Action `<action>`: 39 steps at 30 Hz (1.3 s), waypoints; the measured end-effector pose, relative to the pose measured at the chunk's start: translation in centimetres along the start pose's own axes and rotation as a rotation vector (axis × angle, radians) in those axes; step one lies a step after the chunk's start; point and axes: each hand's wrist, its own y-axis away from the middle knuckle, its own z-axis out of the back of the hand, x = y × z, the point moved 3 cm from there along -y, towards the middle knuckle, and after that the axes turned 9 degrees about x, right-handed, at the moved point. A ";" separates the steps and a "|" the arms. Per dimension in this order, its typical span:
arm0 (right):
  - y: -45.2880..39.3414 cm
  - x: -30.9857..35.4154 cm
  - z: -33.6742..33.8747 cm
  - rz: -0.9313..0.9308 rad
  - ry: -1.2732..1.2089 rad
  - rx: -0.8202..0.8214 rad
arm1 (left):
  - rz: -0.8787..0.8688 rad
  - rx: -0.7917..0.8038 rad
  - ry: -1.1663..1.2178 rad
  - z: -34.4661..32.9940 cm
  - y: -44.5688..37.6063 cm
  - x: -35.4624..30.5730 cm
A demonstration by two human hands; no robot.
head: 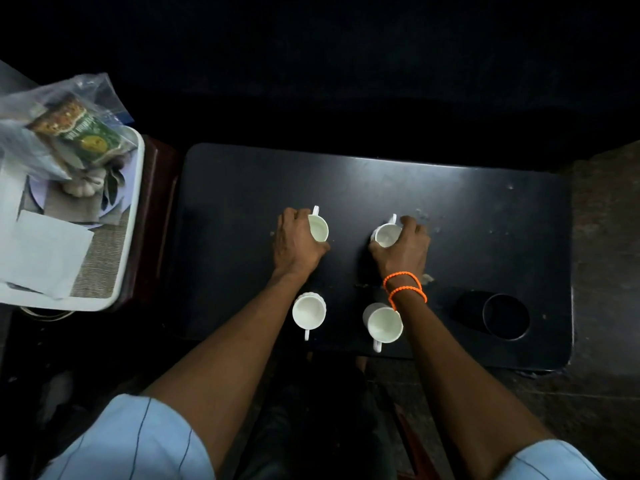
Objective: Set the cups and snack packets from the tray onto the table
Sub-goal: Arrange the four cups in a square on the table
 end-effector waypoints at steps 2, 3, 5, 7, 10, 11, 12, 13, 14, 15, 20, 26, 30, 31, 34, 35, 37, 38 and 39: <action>0.2 -0.1 0.1 0.002 -0.014 0.014 | 0.004 -0.001 0.009 0.0 0.1 0.1; 0.4 -0.2 0.1 0.006 -0.019 0.015 | 0.001 -0.006 0.011 -0.1 0.3 0.2; 0.9 -0.3 0.2 0.029 -0.022 0.010 | -0.003 -0.021 0.009 -0.2 0.7 0.3; 1.5 -0.5 0.2 0.053 -0.013 0.011 | -0.001 -0.034 0.009 -0.5 1.1 0.4; 2.3 -0.8 0.1 0.054 -0.010 0.012 | 0.006 -0.042 0.013 -0.9 1.6 0.5; 2.5 -0.9 0.1 0.050 -0.014 0.015 | 0.006 -0.040 0.010 -1.0 1.7 0.5; 2.7 -1.1 0.0 0.047 -0.018 0.022 | 0.004 -0.037 0.005 -1.1 1.8 0.5; 2.9 -1.2 0.0 0.042 -0.020 0.030 | 0.002 -0.034 0.002 -1.2 1.9 0.5; 3.0 -1.4 0.0 0.040 -0.020 0.034 | 0.001 -0.032 0.003 -1.3 2.0 0.5; 3.0 -1.4 0.0 0.042 -0.018 0.032 | 0.000 -0.031 0.004 -1.3 2.0 0.4; 2.8 -1.6 0.1 0.048 -0.018 0.008 | -0.015 -0.036 -0.005 -1.4 1.9 0.1; 2.3 -1.7 0.0 0.039 -0.017 0.025 | -0.021 -0.039 -0.012 -1.5 1.8 0.0; 2.1 -1.7 0.2 0.042 -0.015 0.031 | -0.037 -0.027 0.020 -1.7 1.8 0.4; 2.1 -1.7 0.3 0.046 -0.015 0.031 | -0.045 -0.030 0.028 -1.7 1.9 0.5; 2.2 -1.6 0.5 0.049 -0.007 0.045 | -0.062 -0.042 0.048 -1.7 2.2 0.8; 2.2 -1.7 0.6 0.049 0.005 0.047 | -0.061 -0.045 0.053 -1.8 2.3 0.9; 2.2 -1.6 0.8 0.048 0.033 0.039 | -0.052 -0.049 0.056 -1.9 2.6 1.1; 2.2 -1.5 0.9 0.048 0.049 0.027 | -0.049 -0.052 0.055 -1.9 2.9 1.2; 2.3 -1.4 1.0 0.049 0.064 0.014 | -0.049 -0.058 0.057 -2.0 3.2 1.3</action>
